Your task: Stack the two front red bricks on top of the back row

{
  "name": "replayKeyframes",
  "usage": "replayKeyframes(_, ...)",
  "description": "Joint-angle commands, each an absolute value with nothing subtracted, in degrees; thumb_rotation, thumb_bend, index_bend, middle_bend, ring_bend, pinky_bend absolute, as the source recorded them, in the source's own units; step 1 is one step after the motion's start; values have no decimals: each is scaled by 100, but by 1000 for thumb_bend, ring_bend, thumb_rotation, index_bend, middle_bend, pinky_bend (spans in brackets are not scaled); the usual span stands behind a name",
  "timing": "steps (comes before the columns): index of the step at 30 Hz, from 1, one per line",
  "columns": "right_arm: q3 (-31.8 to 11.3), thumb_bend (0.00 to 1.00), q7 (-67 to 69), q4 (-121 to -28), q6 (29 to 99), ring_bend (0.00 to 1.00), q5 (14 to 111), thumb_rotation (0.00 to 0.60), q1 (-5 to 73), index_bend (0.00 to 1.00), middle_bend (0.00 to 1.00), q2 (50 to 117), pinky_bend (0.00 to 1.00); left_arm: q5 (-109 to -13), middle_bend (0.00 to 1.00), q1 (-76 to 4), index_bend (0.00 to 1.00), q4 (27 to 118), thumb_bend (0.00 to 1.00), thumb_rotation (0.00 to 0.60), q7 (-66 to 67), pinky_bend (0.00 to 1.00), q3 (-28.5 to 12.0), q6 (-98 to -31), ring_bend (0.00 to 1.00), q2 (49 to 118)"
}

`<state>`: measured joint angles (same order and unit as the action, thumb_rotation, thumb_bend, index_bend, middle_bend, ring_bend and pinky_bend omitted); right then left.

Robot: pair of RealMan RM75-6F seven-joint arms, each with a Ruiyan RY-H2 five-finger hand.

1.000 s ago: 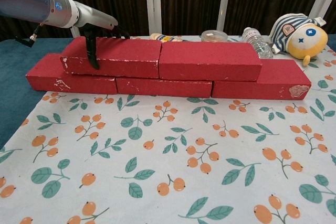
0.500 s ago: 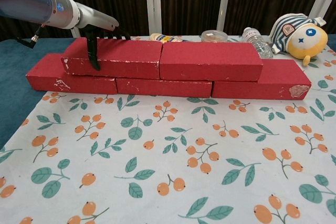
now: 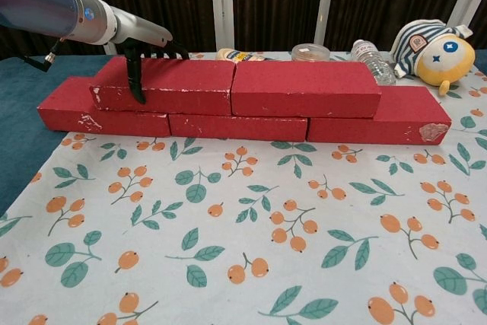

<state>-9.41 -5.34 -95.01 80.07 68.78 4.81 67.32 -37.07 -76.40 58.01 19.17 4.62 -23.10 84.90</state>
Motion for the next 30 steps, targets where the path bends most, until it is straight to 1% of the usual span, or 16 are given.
replayKeyframes(1, -942, 109, -539, -9499, 8010, 0, 6877, 600, 481, 0, 33, 6736, 0, -3689, 301, -7655, 224, 5822, 0, 600, 1910, 251, 467, -2277, 219, 8475)
replayKeyframes(5, -942, 109, -547, -9498, 8013, 0, 6876, 600, 482, 0, 33, 6741, 0, -3606, 188, -7701, 135, 5874, 0, 600, 1904, 235, 481, -2219, 146, 8433)
replayKeyframes(7, -940, 109, -559, -9497, 8012, 0, 6871, 600, 483, 0, 33, 6745, 0, -3542, 130, -7738, 87, 5916, 0, 600, 1907, 213, 500, -2196, 94, 8402)
replayKeyframes(11, -949, 109, -567, -9502, 8021, 0, 6852, 600, 480, 0, 33, 6746, 0, -3375, 57, -7838, 21, 5972, 0, 600, 1972, 178, 622, -2175, 13, 8363)
replayKeyframes(13, -953, 109, -568, -9504, 8019, 0, 6837, 600, 478, 0, 33, 6744, 0, -3286, 34, -7879, 4, 5977, 0, 600, 2005, 171, 685, -2198, 1, 8366)
replayKeyframes(22, -968, 109, -613, -9525, 8002, 0, 6765, 600, 481, 0, 33, 6747, 0, -3084, 24, -7953, 0, 5927, 0, 600, 2077, 167, 866, -2286, 0, 8425)
replayKeyframes(30, -974, 109, -656, -9541, 7993, 0, 6727, 600, 488, 0, 33, 6750, 0, -3034, 24, -7969, 0, 5937, 0, 600, 2087, 167, 894, -2349, 0, 8426)
